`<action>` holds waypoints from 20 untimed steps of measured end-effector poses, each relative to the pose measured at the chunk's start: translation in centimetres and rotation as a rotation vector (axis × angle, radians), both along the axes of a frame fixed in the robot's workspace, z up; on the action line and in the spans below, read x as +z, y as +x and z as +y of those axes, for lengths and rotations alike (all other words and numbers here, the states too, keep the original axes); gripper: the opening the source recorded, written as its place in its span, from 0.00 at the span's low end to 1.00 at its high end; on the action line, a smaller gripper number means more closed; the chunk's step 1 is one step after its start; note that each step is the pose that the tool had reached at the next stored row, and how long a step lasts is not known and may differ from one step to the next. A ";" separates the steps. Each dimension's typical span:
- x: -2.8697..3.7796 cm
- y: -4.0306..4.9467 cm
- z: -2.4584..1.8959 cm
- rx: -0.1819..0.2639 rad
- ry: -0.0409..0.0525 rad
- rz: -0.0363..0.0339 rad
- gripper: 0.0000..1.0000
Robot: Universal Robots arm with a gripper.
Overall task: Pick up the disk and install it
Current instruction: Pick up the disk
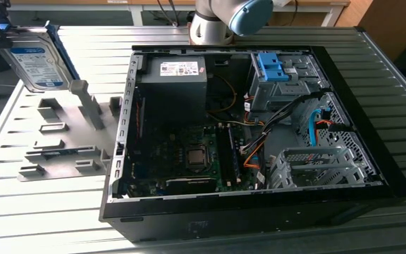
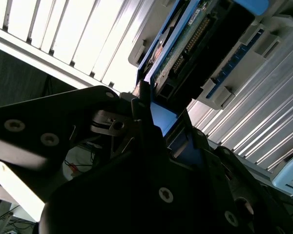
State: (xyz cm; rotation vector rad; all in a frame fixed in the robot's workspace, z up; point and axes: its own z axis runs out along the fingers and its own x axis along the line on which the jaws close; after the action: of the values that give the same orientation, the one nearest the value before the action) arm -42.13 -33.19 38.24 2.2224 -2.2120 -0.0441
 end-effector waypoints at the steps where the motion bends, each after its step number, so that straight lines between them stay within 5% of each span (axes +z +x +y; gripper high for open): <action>1: 0.05 0.00 0.00 0.000 0.0000 0.0000 0.36; 20: 1.01 0.00 0.05 0.000 0.0000 0.0000 0.36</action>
State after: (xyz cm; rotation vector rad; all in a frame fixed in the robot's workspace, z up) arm -42.14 -33.14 39.24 2.2224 -2.2121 -0.0441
